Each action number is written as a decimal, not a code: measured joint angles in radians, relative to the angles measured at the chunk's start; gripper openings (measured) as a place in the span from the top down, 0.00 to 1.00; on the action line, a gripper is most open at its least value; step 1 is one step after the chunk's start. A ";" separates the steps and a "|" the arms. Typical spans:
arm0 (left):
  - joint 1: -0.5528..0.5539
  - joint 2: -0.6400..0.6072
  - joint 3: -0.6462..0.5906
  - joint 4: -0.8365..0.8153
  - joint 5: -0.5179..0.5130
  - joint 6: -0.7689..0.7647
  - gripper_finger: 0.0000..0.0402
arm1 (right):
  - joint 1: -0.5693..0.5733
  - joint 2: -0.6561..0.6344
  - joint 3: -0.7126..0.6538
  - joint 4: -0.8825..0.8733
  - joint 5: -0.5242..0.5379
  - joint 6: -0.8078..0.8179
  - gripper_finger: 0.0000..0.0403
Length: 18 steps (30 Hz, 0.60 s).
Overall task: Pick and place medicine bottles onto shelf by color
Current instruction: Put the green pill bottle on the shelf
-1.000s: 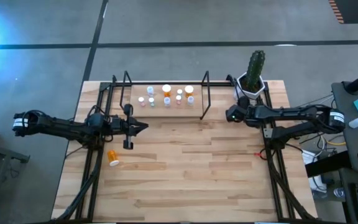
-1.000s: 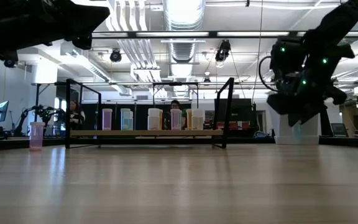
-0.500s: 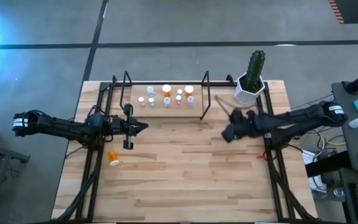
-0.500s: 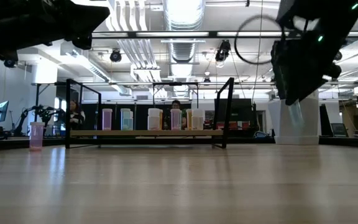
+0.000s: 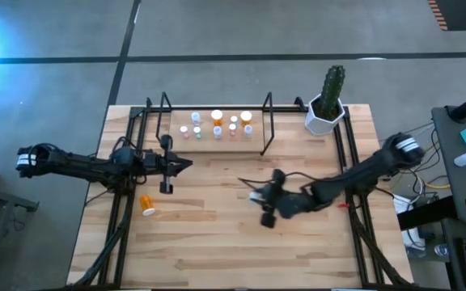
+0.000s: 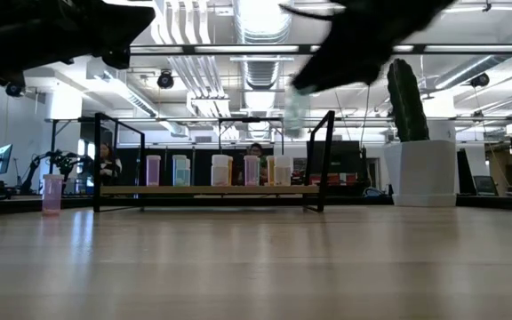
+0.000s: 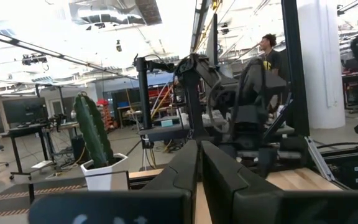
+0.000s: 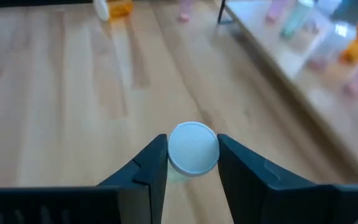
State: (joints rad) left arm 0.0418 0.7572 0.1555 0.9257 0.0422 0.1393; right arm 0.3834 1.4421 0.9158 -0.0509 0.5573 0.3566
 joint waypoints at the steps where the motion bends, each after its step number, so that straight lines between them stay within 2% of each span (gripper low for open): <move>1: 0.000 -0.004 -0.001 0.000 0.000 0.003 0.99 | -0.018 0.037 0.043 0.000 -0.002 -0.033 0.71; 4: 0.000 -0.019 -0.010 0.000 0.000 0.007 0.99 | -0.074 0.147 0.183 0.000 -0.050 -0.141 0.71; 9: 0.000 -0.052 -0.027 0.000 0.000 0.008 0.99 | -0.175 0.309 0.393 -0.064 -0.190 -0.276 0.71; 15: 0.000 -0.090 -0.033 -0.028 -0.001 0.008 0.99 | -0.293 0.460 0.516 -0.066 -0.306 -0.345 0.71; 18: 0.000 -0.098 -0.034 -0.034 -0.001 0.019 0.99 | -0.335 0.527 0.553 -0.064 -0.323 -0.357 0.71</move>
State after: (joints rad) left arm 0.0415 0.6588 0.1219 0.8921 0.0414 0.1585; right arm 0.0486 1.9688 1.4692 -0.1150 0.2344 -0.0001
